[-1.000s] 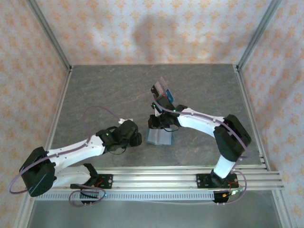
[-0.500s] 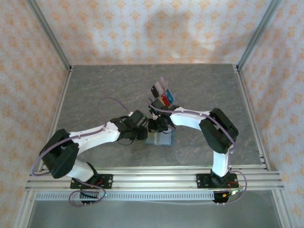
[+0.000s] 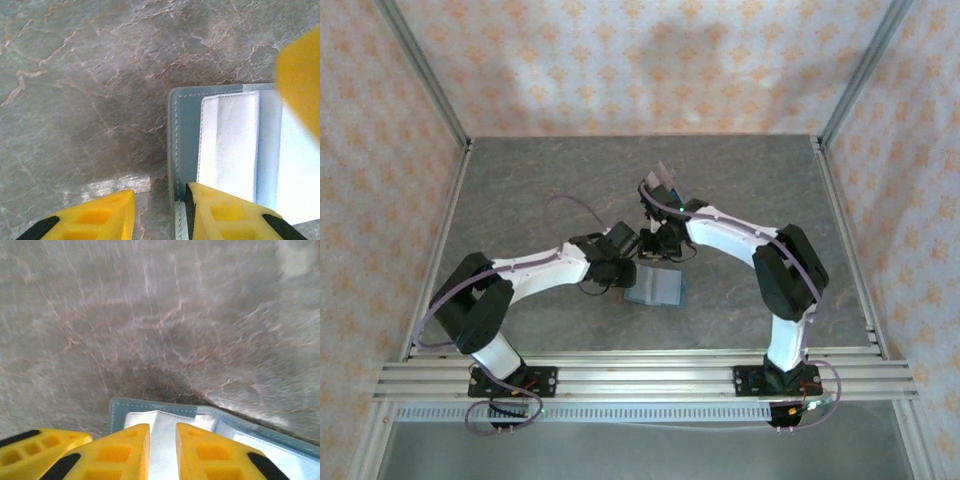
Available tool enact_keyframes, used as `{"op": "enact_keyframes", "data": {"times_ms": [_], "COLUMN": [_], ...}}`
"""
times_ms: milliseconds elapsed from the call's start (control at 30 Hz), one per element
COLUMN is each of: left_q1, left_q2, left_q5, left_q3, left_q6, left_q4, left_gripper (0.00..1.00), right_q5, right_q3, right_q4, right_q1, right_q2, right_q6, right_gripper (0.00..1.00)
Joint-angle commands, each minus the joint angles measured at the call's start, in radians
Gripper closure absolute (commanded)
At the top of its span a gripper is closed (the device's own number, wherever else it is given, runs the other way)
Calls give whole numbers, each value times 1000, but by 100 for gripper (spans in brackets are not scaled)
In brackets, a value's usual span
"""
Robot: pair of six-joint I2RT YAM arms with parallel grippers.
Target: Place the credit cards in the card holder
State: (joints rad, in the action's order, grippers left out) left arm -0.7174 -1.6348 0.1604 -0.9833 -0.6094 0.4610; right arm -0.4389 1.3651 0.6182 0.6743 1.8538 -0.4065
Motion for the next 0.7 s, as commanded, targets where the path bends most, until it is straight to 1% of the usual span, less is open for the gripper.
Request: {"op": "enact_keyframes", "data": {"times_ms": [0, 133, 200, 300, 400, 467, 533, 667], "left_q1": [4, 4, 5, 7, 9, 12, 13, 13], "left_q2": [-21, -49, -55, -23, 49, 82, 93, 72], "left_q5": [8, 21, 11, -7, -82, -110, -97, -33], "left_q3": [-36, -54, -58, -45, -37, -40, -48, -70], "left_q6": [34, 39, 39, 29, 18, 11, 11, 16], "left_q4": [22, 22, 29, 48, 97, 121, 128, 105], "left_gripper": [68, 68, 69, 69, 69, 67, 64, 60], "right_q5": [50, 108, 118, 117, 119, 118, 123, 151], "right_q3": [84, 150, 181, 206, 218, 217, 218, 237], "right_q4": [98, 146, 165, 173, 183, 183, 183, 199], "right_q1": [-20, -50, -69, -86, -91, -93, -94, -97], "right_q2": [-57, -51, -44, -39, -29, -28, -29, -25], "right_q6": [20, 45, 56, 66, 74, 75, 77, 93], "right_gripper": [79, 77, 77, 76, 76, 76, 76, 76]}}
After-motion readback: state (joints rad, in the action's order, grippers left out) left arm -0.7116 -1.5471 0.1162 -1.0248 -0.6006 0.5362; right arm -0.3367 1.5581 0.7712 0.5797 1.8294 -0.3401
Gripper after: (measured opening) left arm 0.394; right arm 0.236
